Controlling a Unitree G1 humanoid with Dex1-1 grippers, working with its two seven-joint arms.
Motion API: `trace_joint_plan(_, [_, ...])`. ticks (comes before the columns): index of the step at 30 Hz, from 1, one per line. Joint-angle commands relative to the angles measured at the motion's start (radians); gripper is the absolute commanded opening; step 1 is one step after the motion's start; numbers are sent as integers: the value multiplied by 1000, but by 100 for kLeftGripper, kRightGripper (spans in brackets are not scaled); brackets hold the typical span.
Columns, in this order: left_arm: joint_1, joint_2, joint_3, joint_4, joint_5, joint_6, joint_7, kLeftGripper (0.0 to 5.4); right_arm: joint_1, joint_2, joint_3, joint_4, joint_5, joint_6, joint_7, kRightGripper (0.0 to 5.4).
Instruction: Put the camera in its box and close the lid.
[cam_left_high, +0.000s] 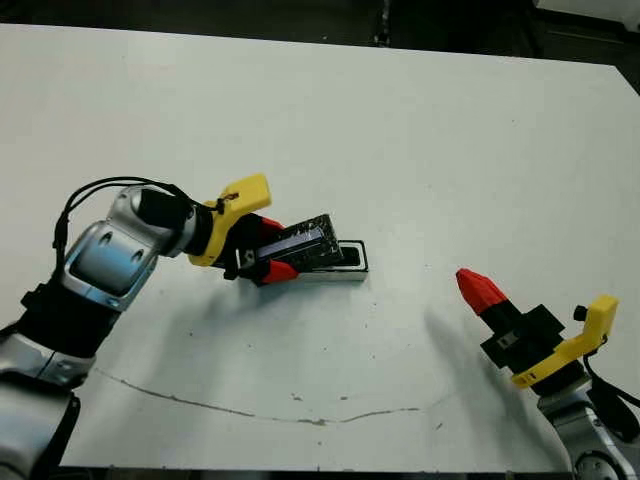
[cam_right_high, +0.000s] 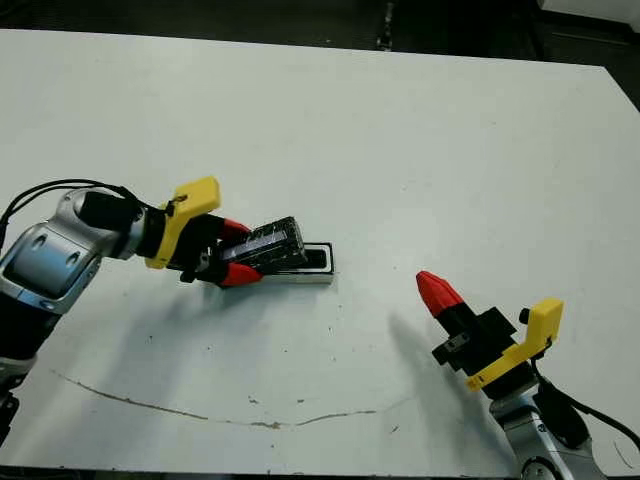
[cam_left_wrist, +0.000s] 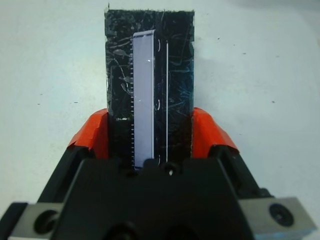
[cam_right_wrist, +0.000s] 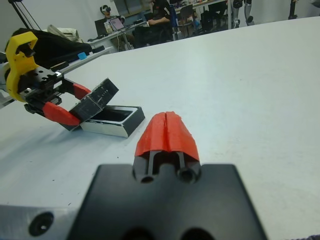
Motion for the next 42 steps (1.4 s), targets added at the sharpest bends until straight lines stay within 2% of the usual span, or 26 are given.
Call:
trace_joint_plan(1, [14,-31,-62,47,56,5,48,315,9,-9,-8,6,0,-4,1,0])
trace_joint_plan(4, [-1,-44,-84,81,80,-34,55,315,8,-8,-8,7,2,-5,3,0])
trace_joint_plan(8, [-17,-50,-106,156,124,-148,58,315,7,-3,-9,15,-2,-21,9,0])
trace_joint_plan(14, [-30,-47,-112,225,120,-219,4,315,9,-11,-9,12,10,0,6,0])
trace_joint_plan(21, [-62,-63,-124,256,108,-239,-71,315,19,-17,-3,-13,1,14,-15,0])
trace_joint_plan(25, [-96,-98,-133,323,100,-212,-111,314,18,-12,-3,-4,4,3,-6,0])
trace_joint_plan(31, [-135,-162,-121,477,86,-231,-173,311,17,-9,-4,2,10,5,-1,0])
trace_joint_plan(39, [-152,-232,-116,540,55,-195,-255,310,18,-10,-1,3,7,7,-2,0])
trace_joint_plan(42, [-167,-256,-129,560,67,-202,-270,309,21,-9,-1,-1,9,10,-7,0])
